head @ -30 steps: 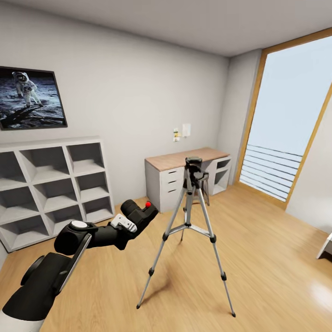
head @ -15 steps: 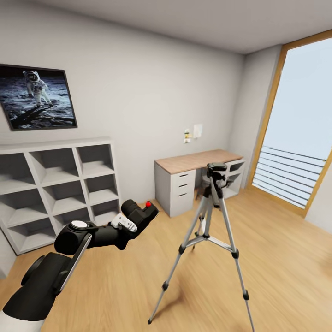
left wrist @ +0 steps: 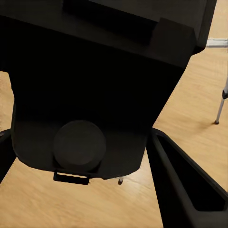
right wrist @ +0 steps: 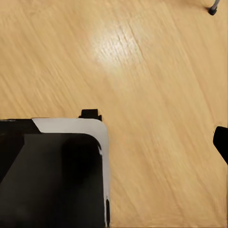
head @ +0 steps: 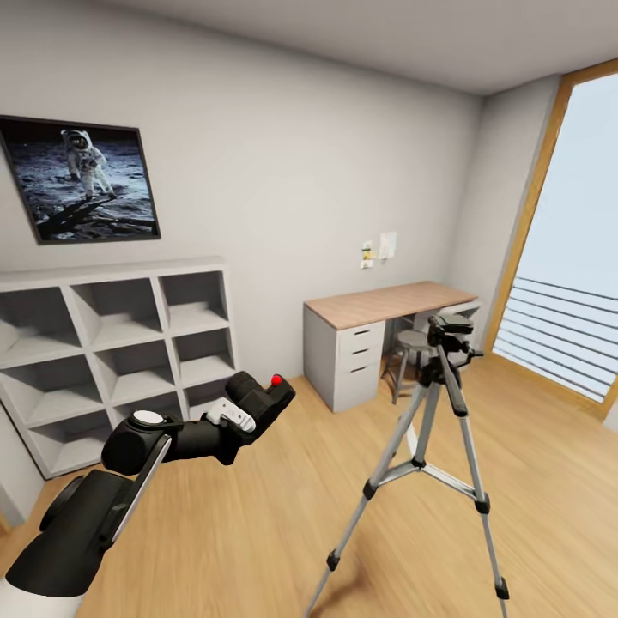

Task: Attach the digital camera to the camera tripod in the bedroom.

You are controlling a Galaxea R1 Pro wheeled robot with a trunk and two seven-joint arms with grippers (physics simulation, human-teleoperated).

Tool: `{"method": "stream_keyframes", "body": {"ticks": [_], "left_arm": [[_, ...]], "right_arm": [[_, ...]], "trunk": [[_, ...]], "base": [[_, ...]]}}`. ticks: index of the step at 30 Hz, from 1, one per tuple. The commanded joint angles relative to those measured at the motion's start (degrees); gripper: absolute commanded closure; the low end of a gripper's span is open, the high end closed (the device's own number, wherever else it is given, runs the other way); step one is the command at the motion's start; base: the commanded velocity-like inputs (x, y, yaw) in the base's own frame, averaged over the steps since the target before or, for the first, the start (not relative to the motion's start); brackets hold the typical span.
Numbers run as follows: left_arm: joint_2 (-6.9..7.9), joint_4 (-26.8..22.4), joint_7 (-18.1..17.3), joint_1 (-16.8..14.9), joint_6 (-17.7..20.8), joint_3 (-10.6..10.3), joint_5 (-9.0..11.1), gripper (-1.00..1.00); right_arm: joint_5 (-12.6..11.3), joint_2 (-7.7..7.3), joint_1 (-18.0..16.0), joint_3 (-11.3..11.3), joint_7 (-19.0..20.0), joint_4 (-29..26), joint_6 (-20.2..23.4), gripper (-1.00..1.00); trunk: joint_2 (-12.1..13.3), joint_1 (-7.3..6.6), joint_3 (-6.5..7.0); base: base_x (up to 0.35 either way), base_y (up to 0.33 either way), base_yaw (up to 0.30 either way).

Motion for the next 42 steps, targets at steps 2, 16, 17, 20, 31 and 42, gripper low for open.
{"method": "stream_keyframes", "body": {"ticks": [2,16,17,20,31,42], "left_arm": [[0.02,-0.04,-0.52,-0.04,0.09,-0.07,-0.55,1.00],[0.09,-0.05,-0.52,-0.02,0.09,-0.28,-0.55,1.00],[0.07,-0.05,-0.52,-0.03,0.09,-0.28,-0.55,1.00],[0.08,-0.05,-0.52,-0.03,0.09,-0.24,-0.55,1.00],[0.09,-0.05,-0.52,-0.04,0.15,-0.11,-0.55,1.00],[0.04,-0.05,-0.52,-0.02,0.15,-0.11,-0.55,1.00]], "right_arm": [[-0.60,-0.04,0.61,0.50,-0.14,0.40,0.23,-1.00],[-0.62,0.54,8.63,0.44,-0.35,0.63,2.92,-1.00],[-0.60,0.55,8.64,0.43,-0.34,0.63,2.90,-1.00],[-0.62,0.55,8.65,0.43,-0.33,0.63,2.86,-1.00],[-0.65,0.56,8.70,0.43,-0.24,0.63,2.85,-1.00],[-0.64,0.56,8.77,0.43,-0.24,0.63,2.85,-1.00]], "trunk": [[-0.04,0.04,-0.02],[-0.04,0.04,0.00],[-0.04,0.04,0.00],[-0.04,0.04,0.00],[-0.04,0.04,0.00],[-0.04,0.04,0.00]], "base": [[0.198,0.140,0.003],[0.047,0.020,0.078],[0.000,0.000,0.281],[0.000,0.000,0.284],[0.033,0.000,0.285],[0.054,0.023,0.286]]}}
